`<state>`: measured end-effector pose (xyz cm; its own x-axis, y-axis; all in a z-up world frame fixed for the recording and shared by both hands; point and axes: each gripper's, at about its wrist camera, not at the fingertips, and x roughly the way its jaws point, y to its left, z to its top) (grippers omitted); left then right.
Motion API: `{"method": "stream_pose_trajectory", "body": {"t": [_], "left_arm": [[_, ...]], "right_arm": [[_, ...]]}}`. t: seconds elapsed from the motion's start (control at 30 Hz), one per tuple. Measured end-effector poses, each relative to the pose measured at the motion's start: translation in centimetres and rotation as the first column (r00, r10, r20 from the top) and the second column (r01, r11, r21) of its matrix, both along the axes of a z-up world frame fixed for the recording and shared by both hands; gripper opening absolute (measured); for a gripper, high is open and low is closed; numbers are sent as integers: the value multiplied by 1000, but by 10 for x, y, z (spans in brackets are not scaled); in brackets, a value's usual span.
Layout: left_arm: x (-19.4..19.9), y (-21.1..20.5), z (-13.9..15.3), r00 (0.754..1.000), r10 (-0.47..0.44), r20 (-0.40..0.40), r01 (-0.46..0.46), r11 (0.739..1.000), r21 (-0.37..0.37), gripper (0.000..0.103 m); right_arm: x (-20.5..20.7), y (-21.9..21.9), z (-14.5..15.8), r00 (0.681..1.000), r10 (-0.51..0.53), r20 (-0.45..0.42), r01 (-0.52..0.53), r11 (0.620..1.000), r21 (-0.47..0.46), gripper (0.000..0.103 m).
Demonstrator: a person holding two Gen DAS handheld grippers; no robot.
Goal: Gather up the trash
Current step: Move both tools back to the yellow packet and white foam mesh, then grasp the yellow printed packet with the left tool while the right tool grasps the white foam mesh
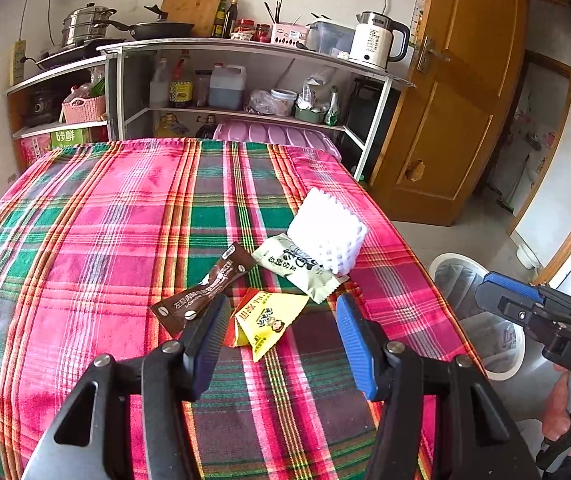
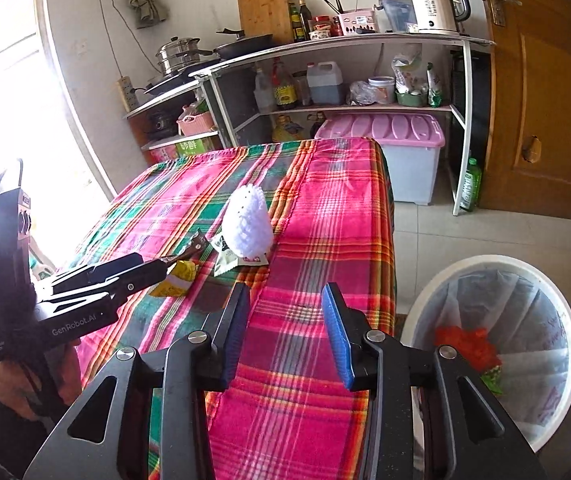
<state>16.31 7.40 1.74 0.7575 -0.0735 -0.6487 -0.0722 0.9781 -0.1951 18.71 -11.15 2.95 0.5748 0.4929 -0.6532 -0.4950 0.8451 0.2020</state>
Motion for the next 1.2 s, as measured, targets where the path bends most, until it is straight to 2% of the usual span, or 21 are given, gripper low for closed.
{"method": "stream_pose_trajectory", "body": {"t": [0.13,0.7,0.97,1.07,1.2], "left_arm": [[4,6,-8,1000,1,-21,-1,1000,1,58],[27,1,-28,995,-18,-94,22,999,46,58],[29,12,-34,993,-2,-116,1,1000,-10,56],[31,19,-37,992,4,-127,-10,999,-49,50],[29,20,-37,993,2,-119,-10,998,-65,43]], "right_arm": [[6,10,-2,1000,17,-4,-17,1000,-6,48],[44,49,-11,996,78,-41,-79,997,-20,49],[71,73,-23,993,92,-79,-94,995,-21,49],[78,80,-26,992,95,-87,-97,995,-23,49],[86,90,-30,991,93,-100,-97,995,-32,49]]}}
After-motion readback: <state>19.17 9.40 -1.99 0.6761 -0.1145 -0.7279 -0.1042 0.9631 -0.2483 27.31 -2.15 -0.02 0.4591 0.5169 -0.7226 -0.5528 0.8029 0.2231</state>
